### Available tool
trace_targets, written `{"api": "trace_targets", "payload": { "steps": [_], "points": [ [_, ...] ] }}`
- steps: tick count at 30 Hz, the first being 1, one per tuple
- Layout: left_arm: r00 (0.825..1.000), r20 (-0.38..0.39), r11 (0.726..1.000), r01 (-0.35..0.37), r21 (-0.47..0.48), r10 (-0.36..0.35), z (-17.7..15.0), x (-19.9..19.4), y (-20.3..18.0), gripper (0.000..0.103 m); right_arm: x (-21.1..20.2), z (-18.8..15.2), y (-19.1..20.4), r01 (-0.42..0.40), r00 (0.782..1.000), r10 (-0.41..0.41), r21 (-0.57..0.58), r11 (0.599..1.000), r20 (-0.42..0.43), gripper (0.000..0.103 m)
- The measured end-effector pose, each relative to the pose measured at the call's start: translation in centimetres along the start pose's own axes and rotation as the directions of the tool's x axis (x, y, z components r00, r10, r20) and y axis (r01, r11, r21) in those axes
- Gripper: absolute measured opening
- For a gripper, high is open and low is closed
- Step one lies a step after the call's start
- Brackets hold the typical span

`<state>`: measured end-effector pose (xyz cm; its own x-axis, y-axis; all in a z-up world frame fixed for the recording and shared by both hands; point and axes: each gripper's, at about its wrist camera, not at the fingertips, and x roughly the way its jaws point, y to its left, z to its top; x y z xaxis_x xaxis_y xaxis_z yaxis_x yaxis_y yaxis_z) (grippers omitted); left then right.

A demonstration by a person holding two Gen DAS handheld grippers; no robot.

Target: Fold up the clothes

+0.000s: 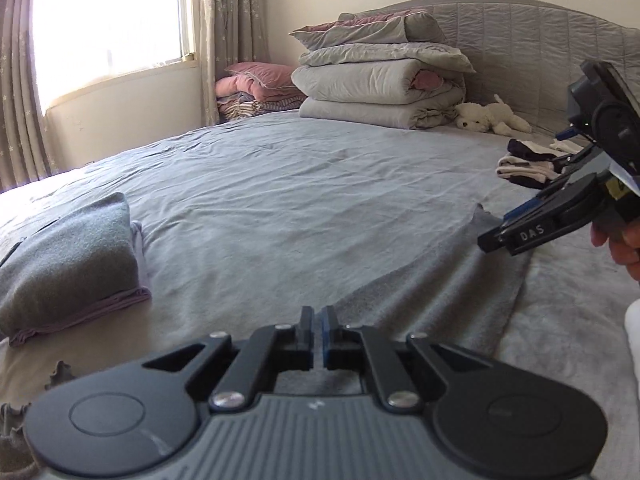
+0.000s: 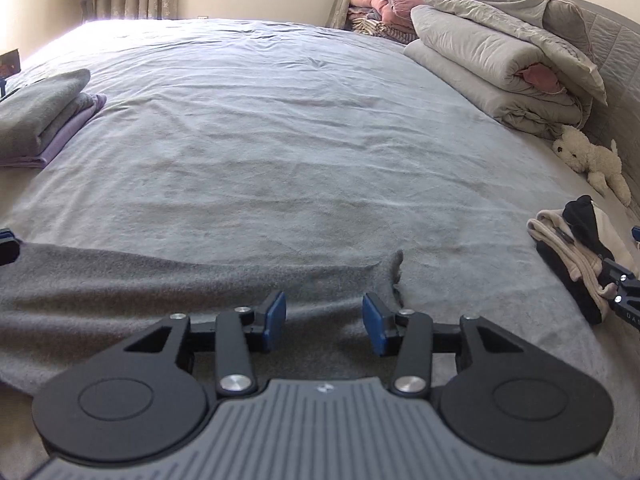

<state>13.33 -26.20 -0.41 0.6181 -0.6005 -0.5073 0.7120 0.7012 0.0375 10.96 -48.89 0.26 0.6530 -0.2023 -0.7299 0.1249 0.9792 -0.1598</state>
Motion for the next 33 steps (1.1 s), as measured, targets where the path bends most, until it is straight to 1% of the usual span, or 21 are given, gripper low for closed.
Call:
{"api": "trace_targets", "payload": {
  "steps": [1, 3, 4, 7, 9, 11, 13, 15, 16, 18, 19, 20, 21, 23, 25, 26, 27, 28, 30, 31, 33],
  "points": [
    [0.997, 0.005, 0.997, 0.071, 0.005, -0.071, 0.1, -0.4, -0.6, 0.004, -0.4, -0.2, 0.5, -0.031, 0.999, 0.030, -0.025, 0.999, -0.017, 0.046],
    [0.989, -0.013, 0.987, 0.148, 0.060, -0.147, -0.1, -0.6, -2.1, 0.005, -1.1, -0.8, 1.2, -0.073, 0.997, 0.071, -0.091, 0.993, -0.032, 0.046],
    [0.985, -0.024, 0.980, 0.171, 0.103, -0.170, -0.4, -0.6, -3.0, 0.006, -1.5, -1.2, 1.4, -0.085, 0.996, 0.081, -0.130, 0.988, -0.037, 0.046],
    [0.976, -0.078, 0.956, 0.216, 0.197, -0.204, -1.4, -0.1, -4.9, 0.008, -2.2, -2.6, 1.8, -0.122, 0.992, 0.111, -0.253, 0.960, -0.058, 0.046],
    [0.974, -0.094, 0.947, 0.224, 0.229, -0.207, -2.0, 0.3, -5.6, 0.008, -2.3, -3.8, 1.9, -0.142, 0.989, 0.124, -0.332, 0.933, -0.075, 0.046],
    [0.975, -0.096, 0.940, 0.219, 0.260, -0.200, -2.5, 0.6, -6.2, 0.008, -1.9, -4.3, 2.0, -0.139, 0.990, 0.125, -0.366, 0.920, -0.063, 0.046],
    [0.978, -0.091, 0.940, 0.204, 0.273, -0.186, -2.5, 0.7, -6.5, 0.008, -1.6, -4.6, 2.0, -0.135, 0.991, 0.128, -0.384, 0.914, -0.042, 0.046],
    [0.977, -0.093, 0.940, 0.209, 0.269, -0.190, -2.3, 0.7, -6.7, 0.008, -1.3, -4.5, 1.9, -0.131, 0.991, 0.136, -0.388, 0.912, -0.014, 0.042],
    [0.975, -0.096, 0.939, 0.220, 0.264, -0.201, -2.1, 0.5, -6.7, 0.008, -1.1, -4.5, 1.9, -0.132, 0.990, 0.140, -0.394, 0.910, -0.010, 0.036],
    [0.967, -0.107, 0.931, 0.254, 0.263, -0.233, -2.1, 0.1, -6.7, 0.010, -0.9, -4.5, 1.8, -0.155, 0.987, 0.162, -0.393, 0.907, -0.016, 0.020],
    [0.967, -0.109, 0.928, 0.250, 0.275, -0.229, -2.1, 0.0, -6.9, 0.012, -0.9, -4.5, 1.9, -0.163, 0.985, 0.169, -0.394, 0.905, -0.021, 0.006],
    [0.972, -0.103, 0.929, 0.231, 0.290, -0.210, -2.2, -0.1, -7.0, 0.020, -1.1, -4.5, 1.9, -0.162, 0.986, 0.167, -0.399, 0.902, -0.023, 0.002],
    [0.977, -0.096, 0.929, 0.213, 0.303, -0.193, -2.3, -0.1, -7.1, 0.029, -1.2, -4.6, 1.9, -0.157, 0.986, 0.163, -0.407, 0.900, -0.022, 0.002],
    [0.982, -0.087, 0.930, 0.187, 0.317, -0.167, -2.3, -0.1, -7.2, 0.033, -1.6, -4.5, 1.6, -0.161, 0.986, 0.168, -0.402, 0.901, -0.019, 0.000],
    [0.983, -0.107, 0.934, 0.179, 0.309, -0.153, -2.2, 0.2, -7.1, 0.033, -2.1, -4.5, 1.2, -0.157, 0.986, 0.168, -0.395, 0.905, -0.007, 0.000],
    [0.982, -0.116, 0.936, 0.175, 0.304, -0.146, -2.2, 0.3, -7.1, 0.029, -2.2, -4.4, 1.0, -0.153, 0.986, 0.164, -0.391, 0.907, -0.005, 0.000],
    [0.981, -0.121, 0.938, 0.181, 0.295, -0.151, -2.2, 0.4, -7.0, 0.013, -2.3, -4.3, 0.7, -0.151, 0.987, 0.161, -0.387, 0.910, -0.005, 0.000],
    [0.980, -0.126, 0.940, 0.184, 0.286, -0.154, -2.2, 0.5, -7.0, 0.005, -2.3, -4.3, 0.5, -0.148, 0.988, 0.157, -0.383, 0.912, -0.008, 0.000],
    [0.984, -0.110, 0.947, 0.167, 0.274, -0.142, -2.0, 0.2, -7.1, 0.003, -2.3, -4.3, 0.2, -0.141, 0.989, 0.145, -0.381, 0.914, -0.018, 0.000],
    [0.983, -0.101, 0.950, 0.175, 0.260, -0.153, -2.0, 0.0, -7.0, 0.003, -2.3, -4.4, 0.1, -0.138, 0.990, 0.141, -0.379, 0.915, -0.019, 0.000],
    [0.973, -0.113, 0.953, 0.223, 0.203, -0.203, -1.8, -0.3, -6.5, 0.003, -2.5, -4.4, -0.2, -0.138, 0.990, 0.142, -0.368, 0.919, -0.016, 0.000]
  ]
}}
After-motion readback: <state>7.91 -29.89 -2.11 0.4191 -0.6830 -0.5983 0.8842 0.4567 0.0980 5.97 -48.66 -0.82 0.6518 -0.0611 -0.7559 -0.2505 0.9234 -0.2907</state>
